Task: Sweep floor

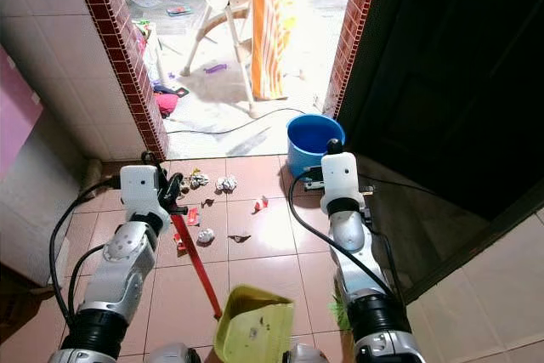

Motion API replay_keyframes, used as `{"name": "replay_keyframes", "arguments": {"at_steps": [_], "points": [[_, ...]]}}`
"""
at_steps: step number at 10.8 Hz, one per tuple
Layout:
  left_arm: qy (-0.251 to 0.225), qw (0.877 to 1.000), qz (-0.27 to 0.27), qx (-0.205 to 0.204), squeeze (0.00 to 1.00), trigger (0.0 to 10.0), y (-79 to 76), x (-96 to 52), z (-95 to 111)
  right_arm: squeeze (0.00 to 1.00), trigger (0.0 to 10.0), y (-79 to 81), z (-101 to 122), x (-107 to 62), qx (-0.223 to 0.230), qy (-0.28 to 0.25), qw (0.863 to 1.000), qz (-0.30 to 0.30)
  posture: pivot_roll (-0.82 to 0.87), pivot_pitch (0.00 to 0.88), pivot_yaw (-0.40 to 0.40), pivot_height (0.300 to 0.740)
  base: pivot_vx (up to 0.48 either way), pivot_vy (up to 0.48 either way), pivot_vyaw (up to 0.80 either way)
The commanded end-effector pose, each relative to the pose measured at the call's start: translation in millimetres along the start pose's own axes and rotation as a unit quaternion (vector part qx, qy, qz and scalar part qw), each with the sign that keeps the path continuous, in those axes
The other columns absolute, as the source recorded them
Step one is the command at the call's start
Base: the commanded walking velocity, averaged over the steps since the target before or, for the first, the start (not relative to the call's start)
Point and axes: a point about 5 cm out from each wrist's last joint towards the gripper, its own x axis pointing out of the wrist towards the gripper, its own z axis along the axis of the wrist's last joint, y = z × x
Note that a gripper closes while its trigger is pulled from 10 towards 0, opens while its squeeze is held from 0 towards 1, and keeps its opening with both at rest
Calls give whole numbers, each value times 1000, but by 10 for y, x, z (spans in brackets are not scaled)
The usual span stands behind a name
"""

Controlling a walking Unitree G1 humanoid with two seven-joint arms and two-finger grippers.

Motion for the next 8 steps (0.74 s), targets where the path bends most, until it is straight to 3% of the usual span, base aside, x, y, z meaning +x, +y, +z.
{"name": "replay_keyframes", "arguments": {"at_steps": [1,5,7,8], "points": [[-31,999,6,24,0,10000,34,10,147,0,10000,-26,76,53,6,-15,1000,-3,-4,0,6,740,0,0,0],[-20,1000,19,-1,0,10000,112,-45,65,0,10000,-3,88,63,3,-16,1000,1,0,0,14,740,0,0,0],[-15,999,21,28,0,10000,67,-48,17,0,10000,-65,51,28,4,-12,1000,-12,-20,0,30,740,0,0,0],[-36,997,55,37,0,10000,133,-22,93,0,10000,-75,51,17,9,-14,1000,-14,-25,0,31,740,0,0,0]]}}
